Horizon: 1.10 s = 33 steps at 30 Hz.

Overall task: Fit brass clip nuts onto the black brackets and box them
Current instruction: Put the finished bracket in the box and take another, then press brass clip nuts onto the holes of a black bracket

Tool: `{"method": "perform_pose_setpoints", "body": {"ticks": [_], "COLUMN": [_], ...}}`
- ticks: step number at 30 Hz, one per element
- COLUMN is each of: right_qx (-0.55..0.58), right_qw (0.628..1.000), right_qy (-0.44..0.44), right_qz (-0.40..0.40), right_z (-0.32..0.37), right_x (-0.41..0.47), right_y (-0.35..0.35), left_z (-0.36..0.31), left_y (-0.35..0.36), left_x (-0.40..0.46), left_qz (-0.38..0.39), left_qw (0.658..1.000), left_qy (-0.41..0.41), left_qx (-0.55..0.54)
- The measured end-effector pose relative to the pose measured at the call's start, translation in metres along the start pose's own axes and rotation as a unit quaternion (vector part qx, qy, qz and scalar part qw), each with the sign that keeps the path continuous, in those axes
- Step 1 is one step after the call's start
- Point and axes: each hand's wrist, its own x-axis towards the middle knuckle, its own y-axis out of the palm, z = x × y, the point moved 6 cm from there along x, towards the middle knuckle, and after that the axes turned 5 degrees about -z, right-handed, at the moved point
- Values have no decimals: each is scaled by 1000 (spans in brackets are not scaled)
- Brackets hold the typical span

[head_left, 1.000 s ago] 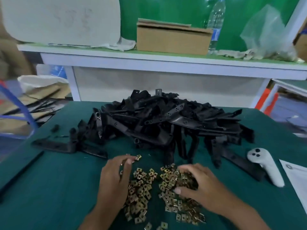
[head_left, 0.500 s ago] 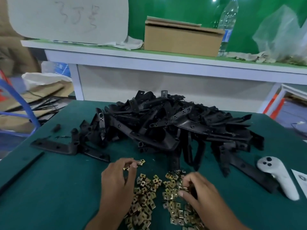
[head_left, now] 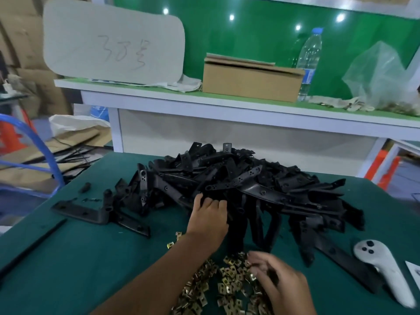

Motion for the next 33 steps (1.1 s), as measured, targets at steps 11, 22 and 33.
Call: {"method": "perform_pose_setpoints", "body": {"ticks": [11,22,33], "right_qx": [57,281,448], "right_qw": [997,942,855], "right_qy": [43,163,259], "right_qz": [-4,-80,-26], "right_z": [-3,-28,-44], "right_x": [8,7,8], "right_y": [-7,1,1], "left_z": [49,73,74], "left_y": [-61,-49,-33], "left_x": [-50,-142,-146], "left_qz": [-42,-75,-113], "left_qw": [926,749,690], "left_qy": [-145,-317,-298], "left_qx": [-345,-577,-650]}}
